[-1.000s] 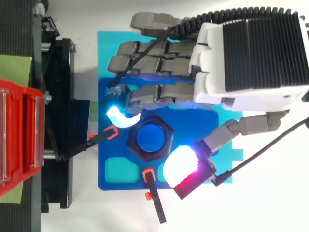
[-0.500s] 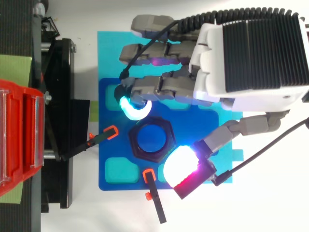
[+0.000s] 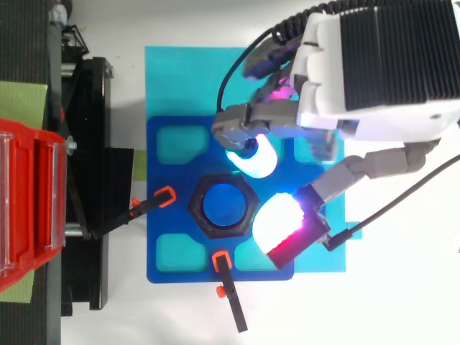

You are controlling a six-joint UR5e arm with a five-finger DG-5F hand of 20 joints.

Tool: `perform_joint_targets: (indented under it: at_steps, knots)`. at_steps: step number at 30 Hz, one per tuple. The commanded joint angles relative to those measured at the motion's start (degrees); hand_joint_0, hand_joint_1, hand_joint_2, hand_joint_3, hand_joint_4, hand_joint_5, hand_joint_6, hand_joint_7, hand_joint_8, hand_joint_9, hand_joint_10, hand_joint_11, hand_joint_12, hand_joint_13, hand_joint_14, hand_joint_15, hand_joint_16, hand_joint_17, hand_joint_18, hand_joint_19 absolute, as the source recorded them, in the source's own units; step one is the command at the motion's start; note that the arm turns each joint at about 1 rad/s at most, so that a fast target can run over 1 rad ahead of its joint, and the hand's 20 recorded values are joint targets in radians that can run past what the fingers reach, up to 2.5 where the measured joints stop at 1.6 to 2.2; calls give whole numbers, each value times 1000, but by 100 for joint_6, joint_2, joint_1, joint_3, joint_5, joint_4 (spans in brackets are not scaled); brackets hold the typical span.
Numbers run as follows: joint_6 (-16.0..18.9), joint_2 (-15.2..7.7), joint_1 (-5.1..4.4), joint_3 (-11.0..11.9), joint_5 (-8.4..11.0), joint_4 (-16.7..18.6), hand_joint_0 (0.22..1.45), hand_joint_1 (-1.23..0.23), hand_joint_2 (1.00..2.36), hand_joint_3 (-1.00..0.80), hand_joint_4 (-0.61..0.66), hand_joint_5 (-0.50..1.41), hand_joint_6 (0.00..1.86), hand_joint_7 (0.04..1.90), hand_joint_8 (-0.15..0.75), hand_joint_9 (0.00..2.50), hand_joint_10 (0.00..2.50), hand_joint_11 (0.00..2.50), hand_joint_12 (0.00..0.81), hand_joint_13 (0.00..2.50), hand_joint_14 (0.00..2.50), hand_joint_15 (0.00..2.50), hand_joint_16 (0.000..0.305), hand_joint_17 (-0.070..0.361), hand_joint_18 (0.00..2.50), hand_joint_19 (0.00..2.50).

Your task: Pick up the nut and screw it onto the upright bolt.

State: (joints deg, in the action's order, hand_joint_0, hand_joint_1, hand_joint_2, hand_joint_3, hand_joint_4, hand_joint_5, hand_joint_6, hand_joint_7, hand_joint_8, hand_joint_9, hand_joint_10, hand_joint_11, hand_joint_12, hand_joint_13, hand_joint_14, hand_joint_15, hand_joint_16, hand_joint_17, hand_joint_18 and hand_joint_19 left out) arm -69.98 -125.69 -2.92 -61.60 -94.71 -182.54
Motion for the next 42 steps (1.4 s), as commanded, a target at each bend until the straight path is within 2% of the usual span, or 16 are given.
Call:
perform_joint_targets:
  at_steps: [1,4,5,7,9,11,13,16,18,19,20,22,24,29,35,42]
  knots:
    - [-33,1,55,69,-30,-89,521,-337,1000,-500,54,98,554,1340,271,1938,11,288,226,1247,3,68,25,56,1038,317]
    - [-104,1,117,253,-47,-309,524,-340,1000,-500,63,88,563,1322,283,1934,13,341,228,1291,4,104,25,57,1045,316]
    - [-121,1,134,306,-56,-397,519,-339,1000,-500,96,82,501,1405,282,1878,13,333,240,1242,4,102,28,63,931,282]
    - [-148,1,161,420,-65,-511,511,-340,1000,-500,139,47,503,1294,279,1722,11,306,264,1159,4,105,32,71,850,263]
    - [-192,1,196,631,-74,-722,502,-346,1000,-500,223,-22,505,1047,276,1517,10,274,299,1002,4,94,36,81,746,257]
    - [-218,1,205,728,-74,-810,493,-349,1000,-500,246,-53,504,939,288,1423,9,255,323,921,3,80,39,88,701,257]
    - [-297,1,222,851,-91,-880,483,-357,1000,-500,228,-89,503,827,281,1241,6,165,342,782,1,55,44,99,590,250]
    - [-403,-8,240,851,-214,-792,471,-361,1000,-500,194,-133,502,700,274,1012,3,38,360,606,1,2,49,111,445,216]
    - [-517,-8,240,737,-408,-555,463,-360,1000,-500,178,-151,502,655,269,882,0,0,365,489,0,0,52,117,328,174]
    - [-526,-8,231,684,-425,-476,463,-360,1000,-500,175,-153,502,652,268,858,0,0,365,487,0,0,52,118,317,170]
    - [-508,-8,187,526,-434,-195,459,-359,1000,-500,165,-159,501,636,265,793,0,0,374,428,0,0,54,120,238,135]
    - [-464,-8,169,447,-425,-45,456,-356,1000,-500,159,-163,501,627,260,706,0,0,377,364,0,0,54,122,137,92]
    - [-253,-8,117,245,-434,245,454,-354,1000,-500,159,-164,501,632,261,657,0,0,382,290,0,0,55,125,26,41]
    - [55,-17,38,34,-460,500,452,-355,1000,-500,161,-165,501,636,256,587,0,0,383,196,0,0,56,127,0,0]
    - [169,-8,-15,7,-443,482,454,-358,1000,-500,173,-160,501,648,264,595,0,0,383,185,0,0,56,127,0,0]
    - [169,-8,-24,7,-443,438,461,-364,1000,-500,202,-138,502,727,276,663,0,0,383,232,0,0,56,127,0,0]
